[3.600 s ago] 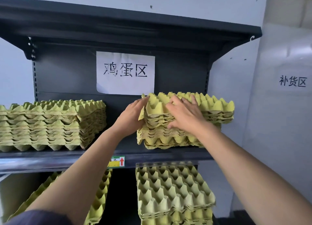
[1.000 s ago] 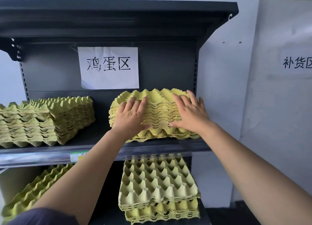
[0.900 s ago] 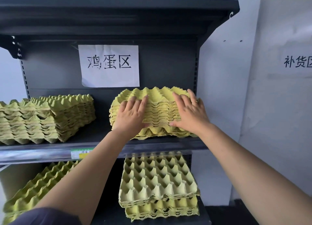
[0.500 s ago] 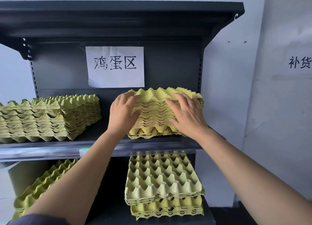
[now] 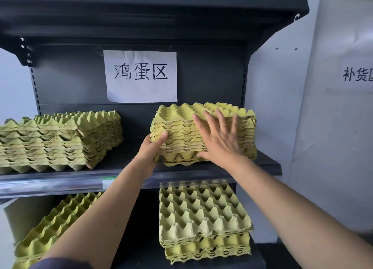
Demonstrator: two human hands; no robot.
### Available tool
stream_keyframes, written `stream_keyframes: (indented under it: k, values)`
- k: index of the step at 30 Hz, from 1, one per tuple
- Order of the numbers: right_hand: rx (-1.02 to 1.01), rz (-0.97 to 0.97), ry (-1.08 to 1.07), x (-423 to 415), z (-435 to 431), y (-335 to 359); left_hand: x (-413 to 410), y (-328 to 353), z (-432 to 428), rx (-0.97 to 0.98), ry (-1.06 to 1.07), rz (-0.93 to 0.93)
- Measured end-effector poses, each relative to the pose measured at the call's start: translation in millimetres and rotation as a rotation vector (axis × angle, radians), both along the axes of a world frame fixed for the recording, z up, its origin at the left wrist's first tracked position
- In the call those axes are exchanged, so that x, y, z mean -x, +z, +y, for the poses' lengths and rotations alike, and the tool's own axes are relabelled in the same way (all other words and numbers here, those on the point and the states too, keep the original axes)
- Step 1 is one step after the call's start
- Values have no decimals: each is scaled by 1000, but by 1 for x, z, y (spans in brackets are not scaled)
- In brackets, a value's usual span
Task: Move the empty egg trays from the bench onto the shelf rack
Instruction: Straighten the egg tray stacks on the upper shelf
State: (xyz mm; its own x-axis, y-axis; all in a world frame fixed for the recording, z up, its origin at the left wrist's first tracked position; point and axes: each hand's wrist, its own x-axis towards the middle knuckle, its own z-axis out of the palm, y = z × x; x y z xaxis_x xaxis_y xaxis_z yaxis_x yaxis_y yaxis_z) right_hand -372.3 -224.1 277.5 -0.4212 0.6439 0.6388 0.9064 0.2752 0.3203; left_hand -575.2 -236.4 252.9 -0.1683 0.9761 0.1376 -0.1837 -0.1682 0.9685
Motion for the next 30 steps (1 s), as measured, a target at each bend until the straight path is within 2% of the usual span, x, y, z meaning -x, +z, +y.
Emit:
stream_keyframes:
  k: [5,16,23,30]
  values:
    - [-26,75,-1,11,3,3,4,13,11,-3,-19,-81]
    - [-63,89,23,0,9,21,-5,30,23,-31,-4,-165]
    - [-127,59,18,3,9,-5,5,10,20,18,-63,-126]
    - [-119,124,0,6,3,-10,7,11,13,106,-176,-112]
